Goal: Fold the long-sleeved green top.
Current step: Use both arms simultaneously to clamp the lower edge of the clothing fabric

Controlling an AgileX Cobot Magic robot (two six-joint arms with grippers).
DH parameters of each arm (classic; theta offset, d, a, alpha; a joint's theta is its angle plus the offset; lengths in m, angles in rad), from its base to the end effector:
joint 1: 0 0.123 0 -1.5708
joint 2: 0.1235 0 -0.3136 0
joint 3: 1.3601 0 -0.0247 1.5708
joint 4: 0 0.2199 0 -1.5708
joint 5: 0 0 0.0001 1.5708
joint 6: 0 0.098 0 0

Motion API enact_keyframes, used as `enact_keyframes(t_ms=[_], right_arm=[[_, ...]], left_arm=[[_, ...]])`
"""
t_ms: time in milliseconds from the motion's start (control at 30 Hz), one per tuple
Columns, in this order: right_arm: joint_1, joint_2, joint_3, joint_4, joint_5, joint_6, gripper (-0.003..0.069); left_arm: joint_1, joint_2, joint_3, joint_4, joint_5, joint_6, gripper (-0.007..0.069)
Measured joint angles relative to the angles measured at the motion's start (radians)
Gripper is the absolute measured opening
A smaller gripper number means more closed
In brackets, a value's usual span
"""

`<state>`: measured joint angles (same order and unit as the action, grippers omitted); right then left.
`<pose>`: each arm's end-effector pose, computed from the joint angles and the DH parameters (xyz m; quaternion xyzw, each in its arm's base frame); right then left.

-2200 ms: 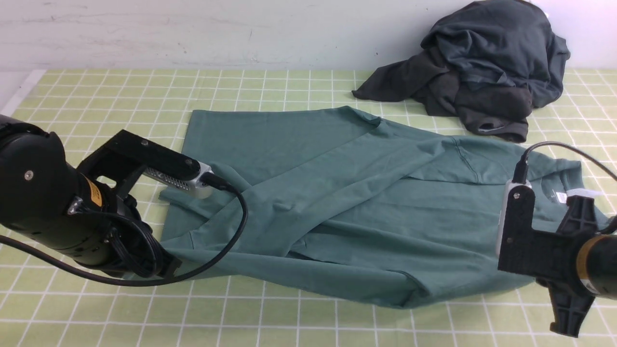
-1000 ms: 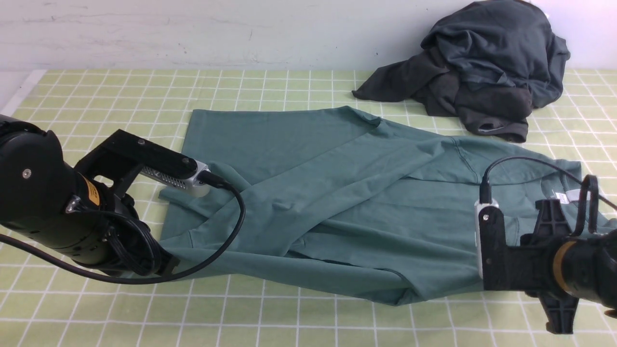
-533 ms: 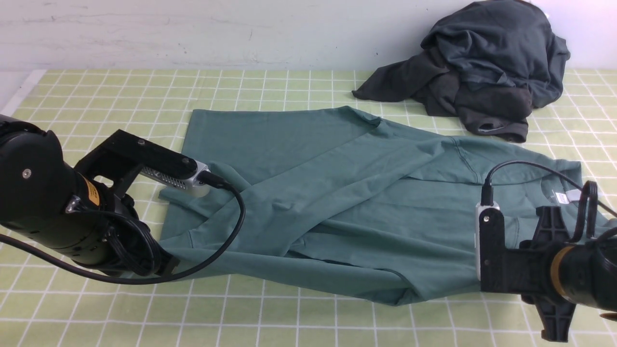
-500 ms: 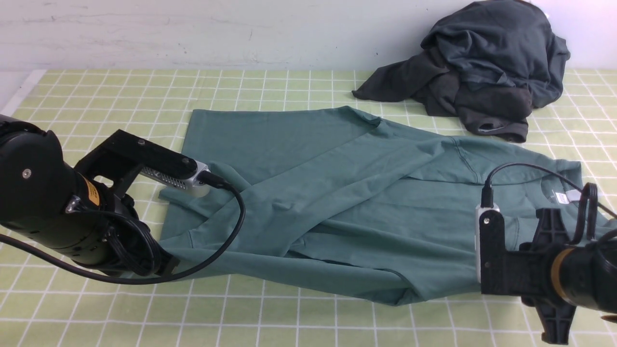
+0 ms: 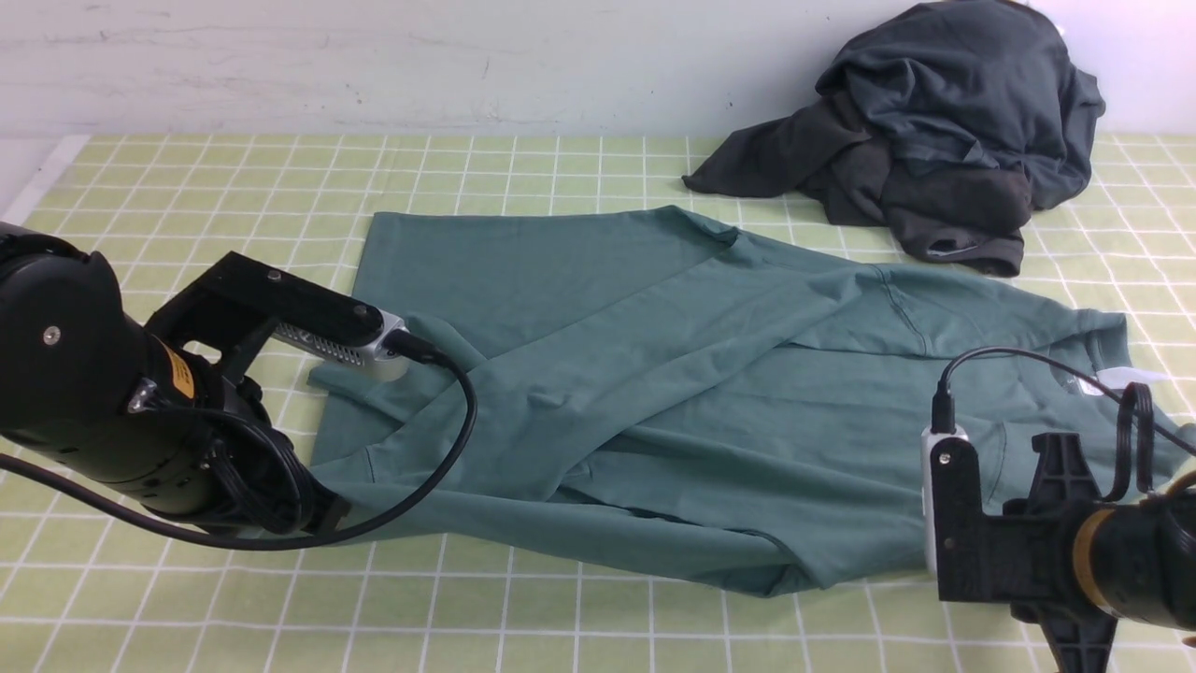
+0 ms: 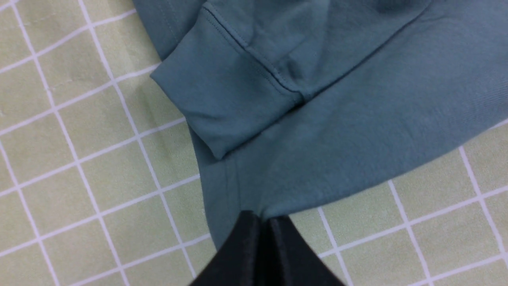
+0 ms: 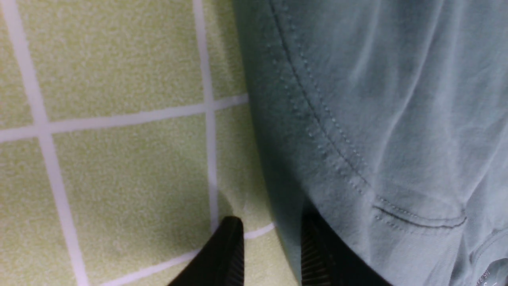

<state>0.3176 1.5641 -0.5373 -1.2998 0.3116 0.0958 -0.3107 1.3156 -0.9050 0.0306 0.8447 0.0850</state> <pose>0.2321 0.0457 0.1915 -0.6228 0.7215 -0.2430 0.1804 0.2040 -0.0631 0.2973 0.2001 0.9591 -0.0094 0.2002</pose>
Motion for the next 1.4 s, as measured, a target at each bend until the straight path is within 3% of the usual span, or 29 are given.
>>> enact_keyframes(t_ms=[333,1400], right_arm=[[-0.001,0.000,0.000,-0.003,-0.054,0.002,0.0210],[-0.001,-0.015,-0.034,-0.004,-0.006,0.078,0.0209]], left_arm=[[0.000,0.000,0.000,-0.001,-0.001,0.000,-0.0001],[0.000,0.000,0.000,-0.009,-0.004,0.000,-0.0001]])
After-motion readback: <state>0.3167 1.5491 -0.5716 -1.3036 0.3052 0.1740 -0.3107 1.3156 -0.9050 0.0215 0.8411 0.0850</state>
